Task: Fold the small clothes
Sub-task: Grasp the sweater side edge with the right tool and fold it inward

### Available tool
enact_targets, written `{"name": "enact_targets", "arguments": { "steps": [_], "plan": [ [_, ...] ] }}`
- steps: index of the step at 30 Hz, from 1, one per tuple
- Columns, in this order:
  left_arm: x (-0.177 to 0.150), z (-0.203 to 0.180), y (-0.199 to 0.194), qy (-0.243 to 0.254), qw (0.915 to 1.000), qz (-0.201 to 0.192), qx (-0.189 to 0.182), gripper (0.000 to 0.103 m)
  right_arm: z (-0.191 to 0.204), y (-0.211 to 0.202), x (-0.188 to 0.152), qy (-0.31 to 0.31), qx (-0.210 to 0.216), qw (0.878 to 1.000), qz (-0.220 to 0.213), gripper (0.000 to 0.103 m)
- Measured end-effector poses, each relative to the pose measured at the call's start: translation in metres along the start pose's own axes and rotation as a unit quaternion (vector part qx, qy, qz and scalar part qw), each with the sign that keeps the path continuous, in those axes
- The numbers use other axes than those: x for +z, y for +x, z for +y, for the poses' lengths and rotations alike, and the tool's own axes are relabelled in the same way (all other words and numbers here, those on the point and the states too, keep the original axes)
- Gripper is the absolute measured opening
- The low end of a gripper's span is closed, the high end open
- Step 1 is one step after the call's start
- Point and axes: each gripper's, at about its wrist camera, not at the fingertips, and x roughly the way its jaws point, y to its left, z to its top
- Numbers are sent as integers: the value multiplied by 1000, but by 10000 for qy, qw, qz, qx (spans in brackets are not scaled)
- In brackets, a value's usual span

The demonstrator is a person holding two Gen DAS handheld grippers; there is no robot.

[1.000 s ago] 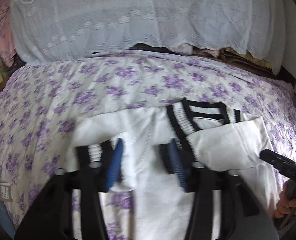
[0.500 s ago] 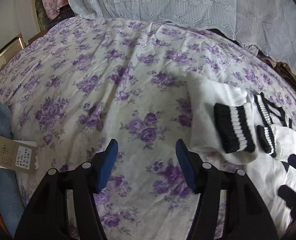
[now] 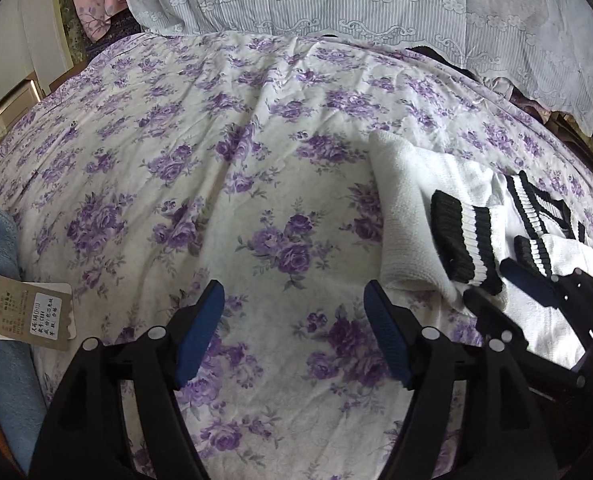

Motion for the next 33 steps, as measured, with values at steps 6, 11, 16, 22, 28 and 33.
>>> {"name": "enact_targets", "arguments": {
  "steps": [6,11,16,22,28,33],
  "plan": [
    [-1,-1,8,10,9999,143,33,71,-18,7,3,376,92,9992,20,17],
    [-5,-8,9,186,9998,107,57,71,-57,-24,-1,1009,260,9939,-349,12],
    [-8,-29,7,482,9987,25,164,72,-109,-55,-14,1667,331,9839,-555,12],
    [-7,-74,-1,1018,9947,-105,50,73,-171,-85,-33,2206,101,9722,-777,12],
    [-4,-107,-5,1267,9919,-120,30,75,-233,-106,-64,2730,-207,9570,-963,12],
    [4,-134,-4,1465,9892,-64,65,77,-277,-116,-94,3163,-367,9423,-1036,12]
  ]
}}
